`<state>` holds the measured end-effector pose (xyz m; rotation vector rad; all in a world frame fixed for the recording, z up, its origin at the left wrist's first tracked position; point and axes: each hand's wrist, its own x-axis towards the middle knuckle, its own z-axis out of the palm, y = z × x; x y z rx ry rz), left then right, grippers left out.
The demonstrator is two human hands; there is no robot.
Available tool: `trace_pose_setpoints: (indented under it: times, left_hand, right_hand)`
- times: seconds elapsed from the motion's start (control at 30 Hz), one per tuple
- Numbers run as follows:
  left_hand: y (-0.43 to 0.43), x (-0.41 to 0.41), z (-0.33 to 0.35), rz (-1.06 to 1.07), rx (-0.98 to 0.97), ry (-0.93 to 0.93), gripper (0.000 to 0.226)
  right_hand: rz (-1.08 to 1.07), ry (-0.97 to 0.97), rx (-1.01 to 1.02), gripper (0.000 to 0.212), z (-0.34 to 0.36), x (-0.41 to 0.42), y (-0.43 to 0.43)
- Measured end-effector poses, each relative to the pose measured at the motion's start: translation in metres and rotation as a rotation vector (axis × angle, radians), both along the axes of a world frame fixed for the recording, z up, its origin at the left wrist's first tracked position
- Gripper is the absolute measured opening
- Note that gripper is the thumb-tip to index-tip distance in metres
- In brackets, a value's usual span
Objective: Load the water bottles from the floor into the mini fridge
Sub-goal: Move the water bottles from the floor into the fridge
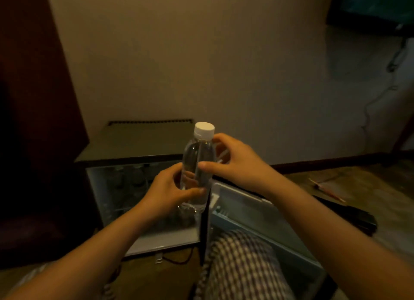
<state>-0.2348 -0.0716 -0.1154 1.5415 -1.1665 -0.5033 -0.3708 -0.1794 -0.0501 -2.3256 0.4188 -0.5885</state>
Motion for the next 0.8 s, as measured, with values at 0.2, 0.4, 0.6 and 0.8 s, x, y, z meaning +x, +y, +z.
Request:
trace_pose_setpoints:
  times: [0.2,0.4,0.6,0.8]
  left_hand:
    - [0.015,0.061,-0.039,0.014,0.116,0.024,0.041]
    - [0.005,0.116,-0.084,0.046,0.284,0.052,0.042]
    - [-0.018,0.168,-0.121,0.111,0.515,0.005,0.042]
    - [-0.030,0.207,-0.160,0.143,0.635,0.060,0.020]
  right_hand:
    - [0.076,0.136,0.030,0.058,-0.045,0.078,0.003]
    - [0.061,0.218,0.010,0.058,-0.094,0.144,-0.010]
    - [0.050,0.346,-0.027,0.057,-0.139,0.200,-0.031]
    - [0.085,0.484,0.018,0.062,-0.182,0.237,-0.052]
